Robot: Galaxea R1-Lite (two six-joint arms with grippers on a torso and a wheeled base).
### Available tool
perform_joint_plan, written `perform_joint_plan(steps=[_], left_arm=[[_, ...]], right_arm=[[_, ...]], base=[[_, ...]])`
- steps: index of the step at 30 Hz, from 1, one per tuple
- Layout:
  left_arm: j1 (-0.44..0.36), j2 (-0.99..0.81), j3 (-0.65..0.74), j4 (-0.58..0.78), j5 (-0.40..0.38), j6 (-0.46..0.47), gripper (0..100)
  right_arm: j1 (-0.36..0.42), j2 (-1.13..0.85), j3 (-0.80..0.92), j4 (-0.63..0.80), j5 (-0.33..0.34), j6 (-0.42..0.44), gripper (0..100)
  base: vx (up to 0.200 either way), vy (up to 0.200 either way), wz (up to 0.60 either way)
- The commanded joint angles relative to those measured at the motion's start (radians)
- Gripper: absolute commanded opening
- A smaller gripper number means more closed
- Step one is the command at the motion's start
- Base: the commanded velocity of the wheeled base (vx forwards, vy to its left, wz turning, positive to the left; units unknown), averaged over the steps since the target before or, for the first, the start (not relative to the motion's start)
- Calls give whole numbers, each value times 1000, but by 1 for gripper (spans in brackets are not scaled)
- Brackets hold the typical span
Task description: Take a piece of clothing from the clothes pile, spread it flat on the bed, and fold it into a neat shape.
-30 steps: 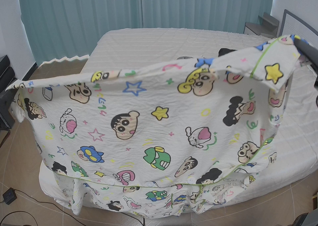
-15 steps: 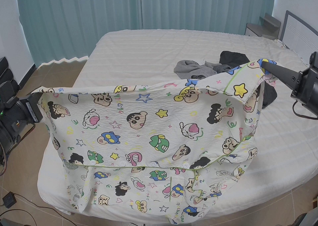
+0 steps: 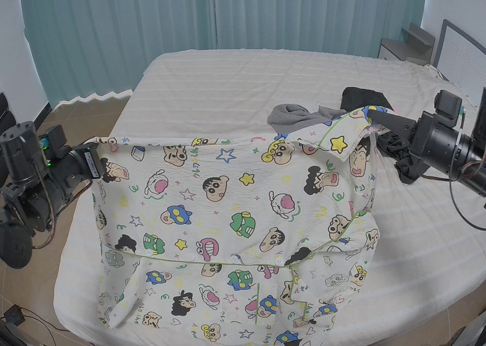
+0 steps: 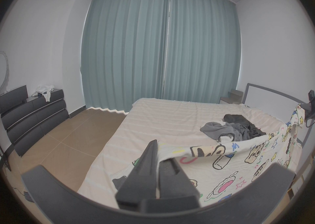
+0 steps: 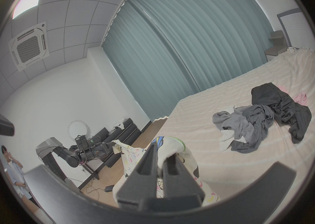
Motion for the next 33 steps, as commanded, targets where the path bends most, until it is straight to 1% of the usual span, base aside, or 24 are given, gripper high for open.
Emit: perform_joint_plan(steps=[1, 2, 3, 4, 5, 10, 12, 18, 19, 21, 22, 24, 26, 28, 29, 30, 33], left_arm=[[7, 229, -81, -60, 4, 0, 0], [7, 234, -84, -61, 4, 0, 0], [14, 297, -126, -64, 4, 0, 0], [14, 297, -126, -64, 4, 0, 0], [22, 376, -182, -71, 7, -2, 0], [45, 533, -291, -115, 58, -2, 0], [59, 616, -348, -164, 75, -2, 0], [71, 800, -436, -270, 101, -2, 0], [72, 823, -454, -282, 103, -2, 100], [72, 869, -495, -299, 103, -5, 100], [74, 890, -518, -304, 104, -11, 100], [76, 930, -575, -304, 109, -25, 100], [79, 965, -641, -311, 138, -32, 100], [86, 990, -696, -318, 173, -42, 100], [88, 993, -705, -318, 176, -42, 100], [97, 995, -719, -318, 181, -43, 100], [109, 993, -728, -318, 182, -42, 100]], right_arm=[[-19, 205, -22, -106, -57, 1, 0], [-19, 210, -23, -109, -60, 1, 0], [-19, 274, -43, -146, -103, 1, 0], [-19, 274, -43, -146, -103, 1, 0], [-19, 349, -71, -197, -140, 3, 0], [-14, 478, -114, -298, -175, 3, 0], [-10, 546, -157, -333, -207, 4, 0], [6, 705, -258, -366, -279, 6, 0], [6, 724, -270, -370, -281, 6, 0], [6, 765, -313, -381, -285, 7, 0], [6, 785, -341, -382, -289, 7, 100], [6, 822, -396, -384, -316, 9, 100], [4, 848, -448, -385, -365, 13, 100], [-1, 854, -481, -396, -401, 50, 100], [-1, 854, -482, -399, -405, 66, 100], [-5, 846, -487, -402, -411, 110, 100], [-24, 837, -487, -401, -414, 124, 100]], base=[[0, 0, 0], [0, 0, 0], [0, 0, 0], [0, 0, 0], [0, 0, 0], [0, 0, 0], [0, 0, 0], [0, 0, 0], [0, 0, 0], [0, 0, 0], [0, 0, 0], [0, 0, 0], [0, 0, 0], [0, 0, 0], [0, 0, 0], [0, 0, 0], [0, 0, 0]])
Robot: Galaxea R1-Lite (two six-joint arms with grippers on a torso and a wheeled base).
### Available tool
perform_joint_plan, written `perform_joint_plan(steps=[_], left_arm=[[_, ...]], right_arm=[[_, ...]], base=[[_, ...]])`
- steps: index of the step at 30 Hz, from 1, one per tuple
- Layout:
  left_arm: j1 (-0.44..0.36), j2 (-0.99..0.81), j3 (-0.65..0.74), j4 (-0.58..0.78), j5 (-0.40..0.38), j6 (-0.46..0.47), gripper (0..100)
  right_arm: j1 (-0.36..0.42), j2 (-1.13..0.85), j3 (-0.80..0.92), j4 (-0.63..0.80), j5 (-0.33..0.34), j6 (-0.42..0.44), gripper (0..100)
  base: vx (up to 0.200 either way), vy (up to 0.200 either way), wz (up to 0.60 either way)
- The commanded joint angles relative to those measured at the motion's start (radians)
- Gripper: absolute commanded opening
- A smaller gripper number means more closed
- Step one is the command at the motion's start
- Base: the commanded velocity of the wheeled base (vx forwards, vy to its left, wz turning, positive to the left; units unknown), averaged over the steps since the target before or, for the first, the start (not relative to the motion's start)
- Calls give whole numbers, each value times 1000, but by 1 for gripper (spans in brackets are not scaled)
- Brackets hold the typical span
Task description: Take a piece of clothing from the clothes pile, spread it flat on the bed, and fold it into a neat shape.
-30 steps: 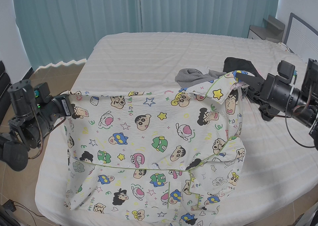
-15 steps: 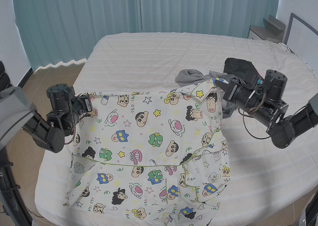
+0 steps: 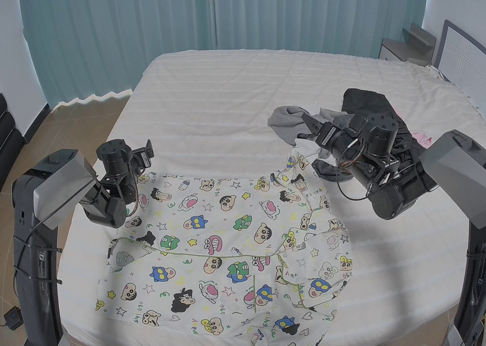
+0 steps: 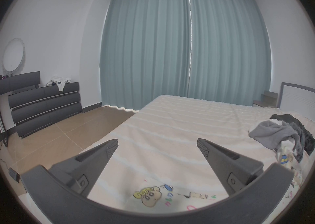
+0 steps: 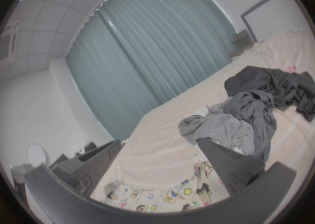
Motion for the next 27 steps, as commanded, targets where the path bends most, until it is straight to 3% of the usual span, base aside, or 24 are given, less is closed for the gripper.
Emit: perform_joint_plan(steps=[1, 6, 10, 13, 14, 17, 19, 22, 27], left_arm=[[32, 60, -56, -8, 16, -5, 100], [83, 5, -41, -20, 21, -8, 100], [118, -108, 93, -13, 13, -31, 100], [124, -283, 326, -13, -50, -116, 100], [124, -283, 326, -13, -50, -116, 100], [127, -556, 677, -13, -237, -232, 100], [127, -690, 831, -13, -301, -298, 100], [123, -877, 1022, -13, -329, -366, 100], [121, -1187, 1233, 12, -327, -384, 100]], right_arm=[[-33, 30, -35, -7, -19, 32, 100], [-70, -42, 64, -8, -16, 46, 100], [-85, -151, 219, -7, 13, 71, 100], [-111, -292, 440, -5, 110, 77, 100], [-111, -292, 440, -5, 110, 77, 100], [-150, -403, 686, 3, 200, 75, 100], [-171, -430, 785, -11, 223, 77, 100], [-200, -461, 908, -39, 266, 80, 100], [-200, -473, 1064, -143, 300, 75, 100]], base=[[0, 0, 0], [0, 0, 0], [0, 0, 0], [0, 0, 0], [0, 0, 0], [0, 0, 0], [0, 0, 0], [0, 0, 0], [0, 0, 0]])
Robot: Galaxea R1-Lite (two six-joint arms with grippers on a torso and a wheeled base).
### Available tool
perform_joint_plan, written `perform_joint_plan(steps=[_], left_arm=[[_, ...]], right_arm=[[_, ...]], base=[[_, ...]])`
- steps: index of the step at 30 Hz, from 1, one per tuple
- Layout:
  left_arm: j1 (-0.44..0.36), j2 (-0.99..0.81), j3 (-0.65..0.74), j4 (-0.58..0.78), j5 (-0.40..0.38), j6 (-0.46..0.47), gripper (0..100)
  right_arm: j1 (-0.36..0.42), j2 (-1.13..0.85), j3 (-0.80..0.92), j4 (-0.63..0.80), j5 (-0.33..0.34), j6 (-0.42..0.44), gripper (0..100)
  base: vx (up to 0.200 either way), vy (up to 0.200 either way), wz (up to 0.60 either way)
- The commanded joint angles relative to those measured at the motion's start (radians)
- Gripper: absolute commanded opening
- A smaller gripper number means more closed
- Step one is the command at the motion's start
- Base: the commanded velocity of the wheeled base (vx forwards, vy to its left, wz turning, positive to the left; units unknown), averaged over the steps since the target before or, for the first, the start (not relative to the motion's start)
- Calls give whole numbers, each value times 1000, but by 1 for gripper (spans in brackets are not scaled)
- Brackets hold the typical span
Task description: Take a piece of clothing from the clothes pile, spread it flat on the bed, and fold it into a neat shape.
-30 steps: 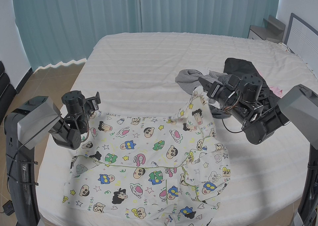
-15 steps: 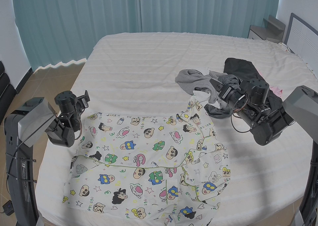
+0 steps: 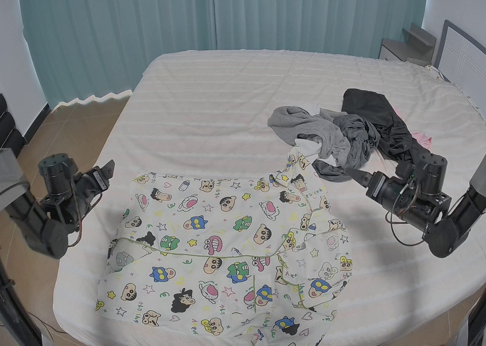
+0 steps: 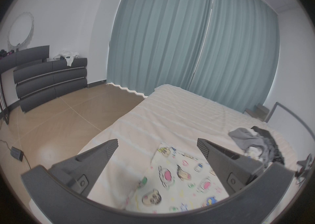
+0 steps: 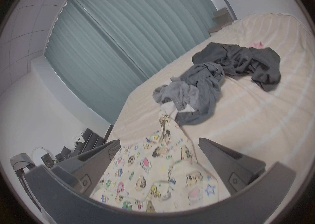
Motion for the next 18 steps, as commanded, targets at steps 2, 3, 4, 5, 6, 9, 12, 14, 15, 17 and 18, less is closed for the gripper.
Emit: perform_joint_plan(steps=[2, 3, 4, 5, 6, 9, 12, 14, 15, 17, 18], left_arm=[[12, -849, 576, 136, -134, -193, 100], [10, -915, 573, 213, -141, -200, 100], [7, -969, 568, 284, -147, -200, 100], [0, -1020, 554, 362, -155, -200, 100], [-7, -1057, 528, 437, -175, -203, 100], [-8, -1124, 447, 607, -244, -226, 100], [-8, -1146, 399, 681, -272, -269, 100], [-8, -1138, 359, 702, -284, -309, 100], [-8, -1138, 356, 702, -285, -315, 100], [-8, -1138, 356, 702, -285, -315, 100], [-8, -1138, 358, 704, -288, -315, 100]], right_arm=[[-59, -181, 476, -156, 134, 7, 100], [-59, -177, 485, -170, 136, 8, 100], [-59, -172, 488, -179, 136, 8, 100], [-59, -168, 490, -185, 134, 8, 100], [-59, -166, 490, -188, 134, 5, 100], [-59, -178, 496, -188, 131, -3, 100], [-59, -188, 498, -194, 130, -6, 100], [-52, -209, 498, -196, 131, -6, 100], [-43, -214, 498, -196, 131, -4, 100], [-36, -215, 498, -196, 130, -3, 100], [-20, -217, 498, -196, 126, 1, 100]], base=[[0, 0, 0], [0, 0, 0], [0, 0, 0], [0, 0, 0], [0, 0, 0], [0, 0, 0], [0, 0, 0], [0, 0, 0], [0, 0, 0], [0, 0, 0], [0, 0, 0]])
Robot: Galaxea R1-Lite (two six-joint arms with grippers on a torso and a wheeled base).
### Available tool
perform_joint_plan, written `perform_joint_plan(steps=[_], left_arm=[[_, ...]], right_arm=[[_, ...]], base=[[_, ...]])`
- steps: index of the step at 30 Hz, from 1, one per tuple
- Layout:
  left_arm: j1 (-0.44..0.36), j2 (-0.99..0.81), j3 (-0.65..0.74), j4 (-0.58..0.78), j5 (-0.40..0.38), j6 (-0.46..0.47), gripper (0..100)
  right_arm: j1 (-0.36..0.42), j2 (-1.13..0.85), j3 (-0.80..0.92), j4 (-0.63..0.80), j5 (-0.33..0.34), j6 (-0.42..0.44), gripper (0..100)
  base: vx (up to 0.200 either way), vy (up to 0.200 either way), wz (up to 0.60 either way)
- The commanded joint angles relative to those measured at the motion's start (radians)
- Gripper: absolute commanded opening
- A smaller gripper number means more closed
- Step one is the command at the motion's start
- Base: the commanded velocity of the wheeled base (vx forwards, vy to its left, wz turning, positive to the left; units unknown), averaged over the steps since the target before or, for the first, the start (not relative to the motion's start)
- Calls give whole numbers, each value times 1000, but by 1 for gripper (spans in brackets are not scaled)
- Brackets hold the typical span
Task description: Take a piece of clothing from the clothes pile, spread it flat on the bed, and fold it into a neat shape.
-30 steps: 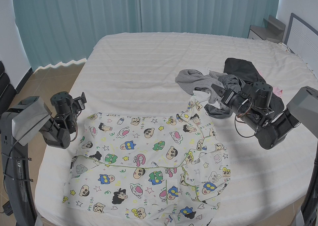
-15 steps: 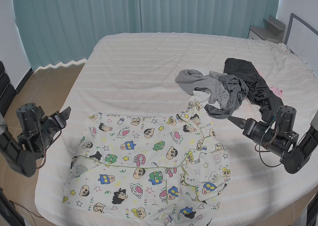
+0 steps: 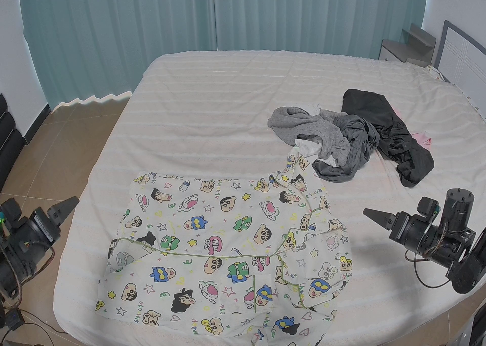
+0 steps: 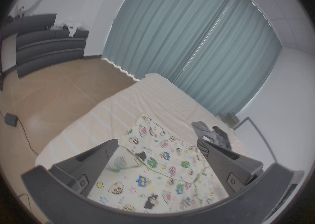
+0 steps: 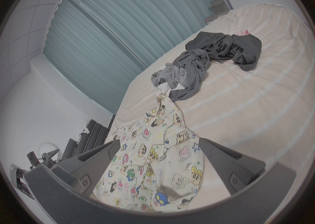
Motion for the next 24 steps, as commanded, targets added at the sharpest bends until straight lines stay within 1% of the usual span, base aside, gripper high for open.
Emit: perform_joint_plan(steps=[1, 9, 12, 13, 14, 16, 22, 24], left_arm=[[-5, -260, 4, 103, -68, -73, 100], [-5, -222, 0, 95, -76, -60, 100], [-5, -156, -10, 83, -93, -51, 100], [-5, -147, -11, 81, -94, -51, 100], [-5, -119, -14, 77, -96, -48, 100], [-8, -82, -16, 77, -97, -43, 100], [-8, 66, -16, 78, -96, -19, 100], [-2, 146, -13, 78, -97, -19, 100]], right_arm=[[30, -71, 98, -37, 19, 1, 100], [71, -72, 133, -38, 15, 6, 100], [103, -101, 161, -38, -36, 7, 100], [108, -106, 161, -34, -43, 9, 100], [123, -118, 161, -29, -74, 17, 100], [135, -130, 162, -31, -106, 30, 100], [188, -137, 162, -24, -143, 38, 100], [224, -129, 162, -24, -162, 38, 100]], base=[[0, 0, 0], [0, 0, 0], [0, 0, 0], [0, 0, 0], [0, 0, 0], [0, 0, 0], [0, 0, 0], [0, 0, 0]])
